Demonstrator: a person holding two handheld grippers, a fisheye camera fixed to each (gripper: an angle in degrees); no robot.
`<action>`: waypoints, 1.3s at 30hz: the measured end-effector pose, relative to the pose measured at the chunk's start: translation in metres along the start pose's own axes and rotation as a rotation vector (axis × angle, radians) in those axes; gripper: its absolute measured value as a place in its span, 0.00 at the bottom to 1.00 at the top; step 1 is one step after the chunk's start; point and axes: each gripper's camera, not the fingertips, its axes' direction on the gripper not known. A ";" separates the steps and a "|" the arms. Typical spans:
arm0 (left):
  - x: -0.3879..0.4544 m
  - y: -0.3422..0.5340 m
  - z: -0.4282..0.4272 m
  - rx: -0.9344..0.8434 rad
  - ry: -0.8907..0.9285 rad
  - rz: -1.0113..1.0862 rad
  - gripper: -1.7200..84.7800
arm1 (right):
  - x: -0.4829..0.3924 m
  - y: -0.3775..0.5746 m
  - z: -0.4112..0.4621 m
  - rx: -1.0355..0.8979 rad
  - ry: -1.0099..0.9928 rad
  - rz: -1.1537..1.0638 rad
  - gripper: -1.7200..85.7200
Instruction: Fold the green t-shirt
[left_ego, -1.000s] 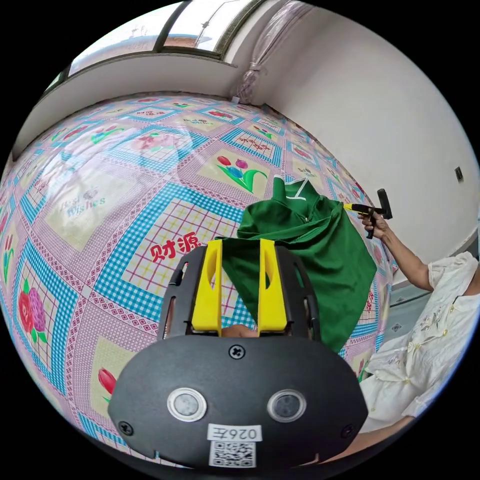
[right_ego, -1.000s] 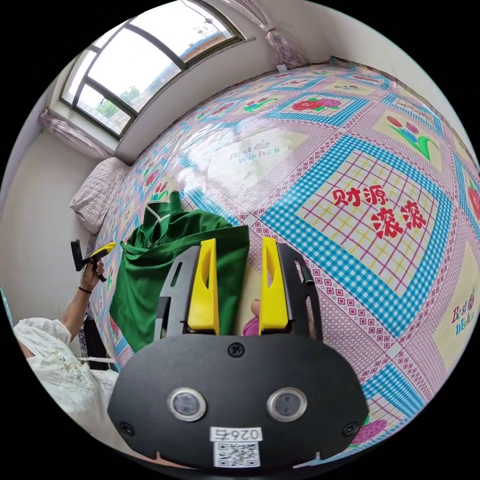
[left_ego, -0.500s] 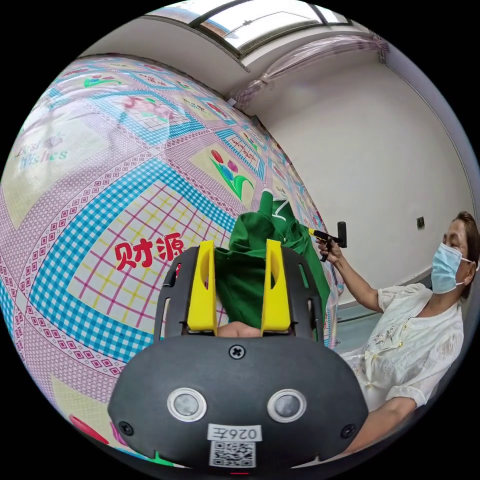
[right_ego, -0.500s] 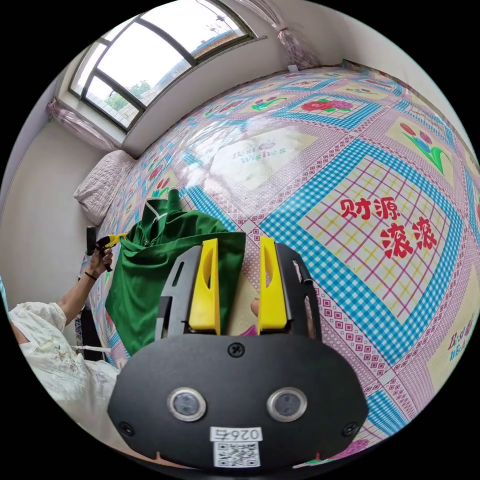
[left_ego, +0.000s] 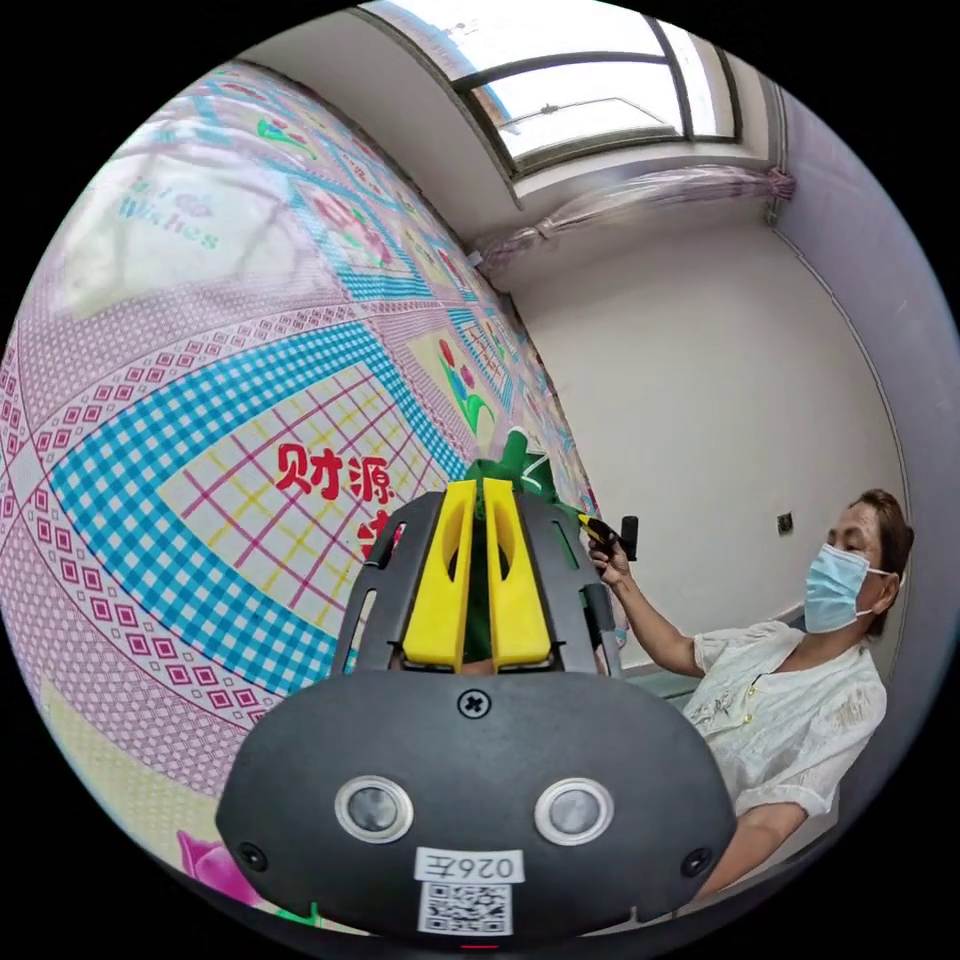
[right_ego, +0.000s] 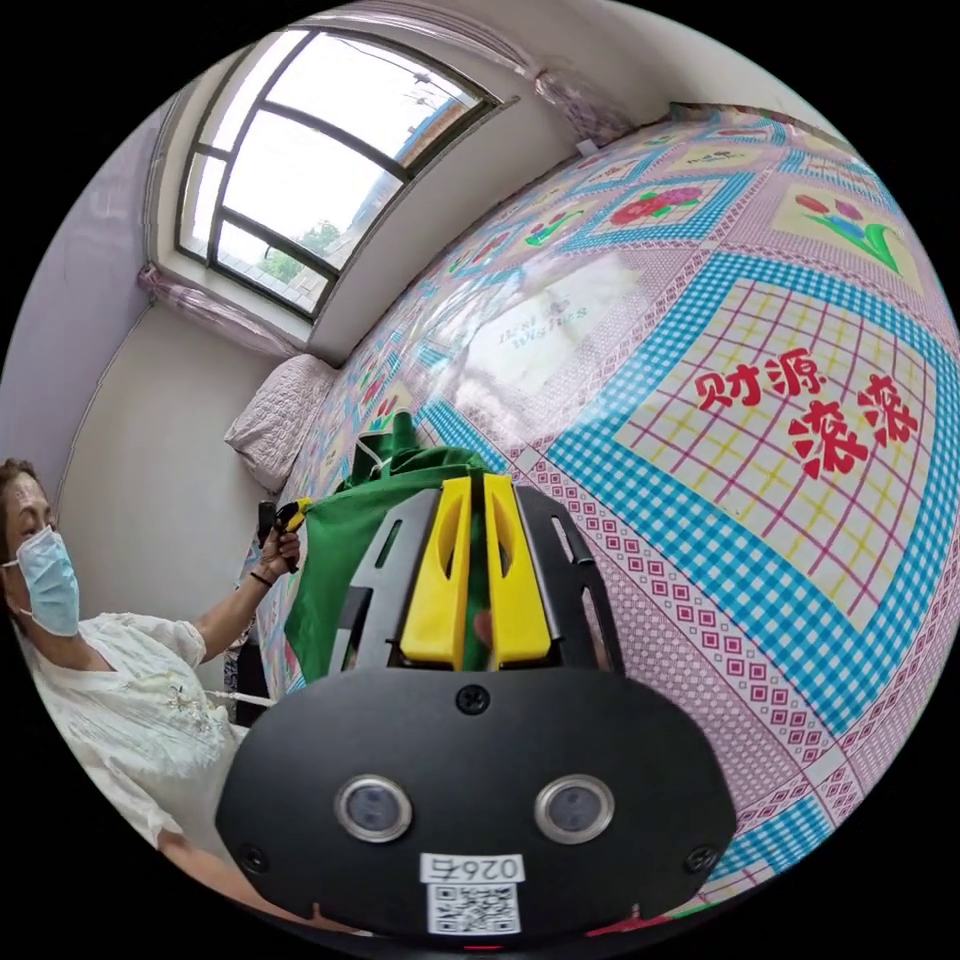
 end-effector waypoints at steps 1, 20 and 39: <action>-0.004 0.002 0.004 -0.019 -0.014 -0.023 0.05 | 0.006 0.003 0.005 -0.012 0.027 0.018 0.01; 0.068 0.055 0.054 -0.150 0.151 0.034 0.01 | -0.064 0.072 0.073 -0.151 0.298 -0.147 0.01; 0.377 0.333 -0.269 0.701 0.135 0.694 0.01 | -0.299 0.388 -0.166 1.012 0.393 -0.608 0.01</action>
